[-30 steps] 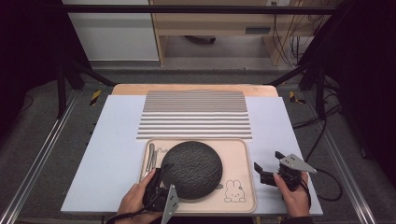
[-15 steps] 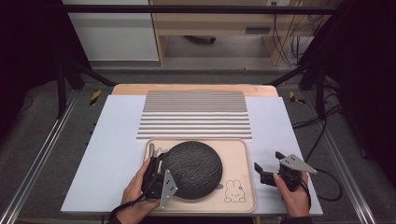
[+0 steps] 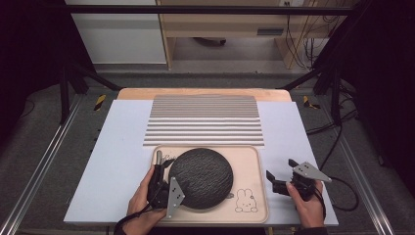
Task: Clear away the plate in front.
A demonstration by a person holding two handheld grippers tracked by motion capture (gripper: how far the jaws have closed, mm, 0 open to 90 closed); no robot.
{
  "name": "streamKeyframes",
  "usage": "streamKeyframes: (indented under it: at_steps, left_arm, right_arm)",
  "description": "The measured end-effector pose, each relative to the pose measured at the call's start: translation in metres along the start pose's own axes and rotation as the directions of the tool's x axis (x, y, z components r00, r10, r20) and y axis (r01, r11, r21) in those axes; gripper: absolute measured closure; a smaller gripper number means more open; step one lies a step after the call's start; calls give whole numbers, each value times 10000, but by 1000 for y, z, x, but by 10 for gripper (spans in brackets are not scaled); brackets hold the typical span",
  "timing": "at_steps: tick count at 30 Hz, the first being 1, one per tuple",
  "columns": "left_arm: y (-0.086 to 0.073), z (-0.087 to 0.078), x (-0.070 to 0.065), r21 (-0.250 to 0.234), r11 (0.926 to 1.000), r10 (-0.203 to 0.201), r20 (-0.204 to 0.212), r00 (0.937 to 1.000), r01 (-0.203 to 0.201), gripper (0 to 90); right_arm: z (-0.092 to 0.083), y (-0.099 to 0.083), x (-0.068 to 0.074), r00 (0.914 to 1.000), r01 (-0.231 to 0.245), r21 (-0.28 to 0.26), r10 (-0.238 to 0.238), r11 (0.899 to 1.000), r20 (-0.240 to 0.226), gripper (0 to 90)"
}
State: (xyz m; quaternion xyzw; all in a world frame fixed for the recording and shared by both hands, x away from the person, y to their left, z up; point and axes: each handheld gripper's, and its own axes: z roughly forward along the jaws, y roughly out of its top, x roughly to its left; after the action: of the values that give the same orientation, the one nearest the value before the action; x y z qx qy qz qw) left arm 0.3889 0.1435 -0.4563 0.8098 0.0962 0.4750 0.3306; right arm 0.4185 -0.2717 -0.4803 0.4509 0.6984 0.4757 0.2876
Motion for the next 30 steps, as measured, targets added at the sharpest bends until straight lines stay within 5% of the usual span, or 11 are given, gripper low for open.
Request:
streamKeyframes:
  at_steps: [10,14,19,25,30]
  left_arm:
    - [-6,0,7,8,9970,-777,-205,9968,778,104]
    - [-11,-2,14,-107,9889,-1485,-32,9889,1485,99]
    - [-20,-5,22,-37,9847,-1745,-239,9844,1745,99]
    - [-31,-9,33,-69,9733,-2296,-377,9725,2295,90]
    - [-39,-14,41,-196,9570,-2902,-479,9558,2896,89]
  right_arm:
    - [0,0,0,10000,-53,-30,53,10000,1,47]
    - [-1,0,0,10000,-68,-35,68,10000,-4,46]
    - [-1,0,-1,10000,-37,-70,37,10000,5,46]
    - [-1,0,-1,10000,-39,-60,39,10000,3,46]
    - [-1,0,0,10000,-38,-50,38,10000,14,46]
